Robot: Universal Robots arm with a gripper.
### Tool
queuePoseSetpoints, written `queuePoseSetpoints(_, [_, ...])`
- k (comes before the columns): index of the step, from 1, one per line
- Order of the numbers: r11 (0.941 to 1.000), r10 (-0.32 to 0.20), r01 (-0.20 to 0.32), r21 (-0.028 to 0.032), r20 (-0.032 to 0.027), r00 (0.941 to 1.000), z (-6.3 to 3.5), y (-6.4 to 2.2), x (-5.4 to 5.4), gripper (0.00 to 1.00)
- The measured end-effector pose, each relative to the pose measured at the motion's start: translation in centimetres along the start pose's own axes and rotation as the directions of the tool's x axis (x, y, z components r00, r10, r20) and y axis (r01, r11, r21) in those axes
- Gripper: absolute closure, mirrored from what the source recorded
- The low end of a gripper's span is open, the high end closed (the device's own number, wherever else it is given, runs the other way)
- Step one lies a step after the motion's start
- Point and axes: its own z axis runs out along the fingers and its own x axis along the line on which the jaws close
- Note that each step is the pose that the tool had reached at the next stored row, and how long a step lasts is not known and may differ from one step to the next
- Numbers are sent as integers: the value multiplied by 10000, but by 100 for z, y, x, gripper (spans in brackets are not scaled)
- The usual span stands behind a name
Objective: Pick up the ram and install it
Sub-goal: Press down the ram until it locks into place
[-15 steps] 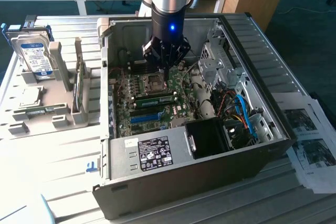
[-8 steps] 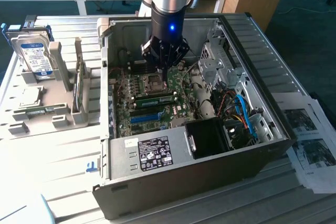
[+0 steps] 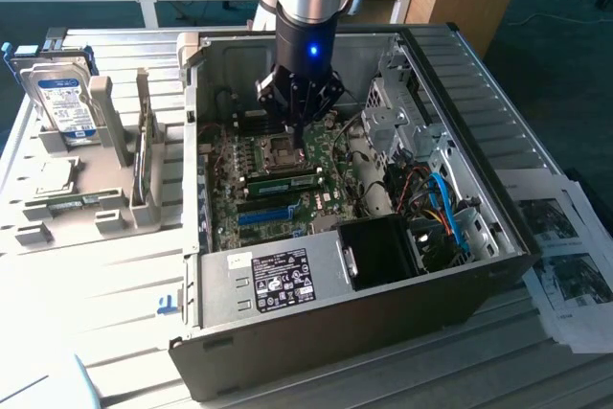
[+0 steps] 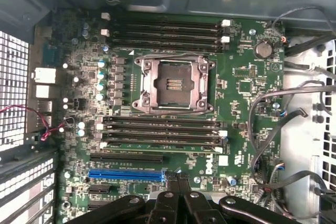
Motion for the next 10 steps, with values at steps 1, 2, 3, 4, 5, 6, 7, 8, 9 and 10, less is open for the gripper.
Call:
queuePoseSetpoints(1, [10000,3,-3,-2,-55,10000,0,0,0,90])
queuePoseSetpoints(2, [10000,6,-6,-1,-119,9999,0,0,1,90])
queuePoseSetpoints(3, [10000,8,-8,-1,-175,9998,-1,0,1,90])
queuePoseSetpoints(4, [10000,9,-9,0,-209,9998,-2,-1,1,90])
queuePoseSetpoints(5, [10000,10,-10,-1,-216,9998,-2,-1,2,90])
queuePoseSetpoints(6, [10000,10,-10,-1,-216,9998,-2,-1,2,90])
queuePoseSetpoints(7, [10000,9,-9,-2,-215,9998,-1,0,1,90])
queuePoseSetpoints(8, [10000,9,-9,-2,-216,9998,-1,0,1,90])
queuePoseSetpoints(9, [10000,9,-9,-2,-216,9998,-1,0,1,90])
queuePoseSetpoints(10, [10000,9,-9,-2,-216,9998,-1,0,1,90])
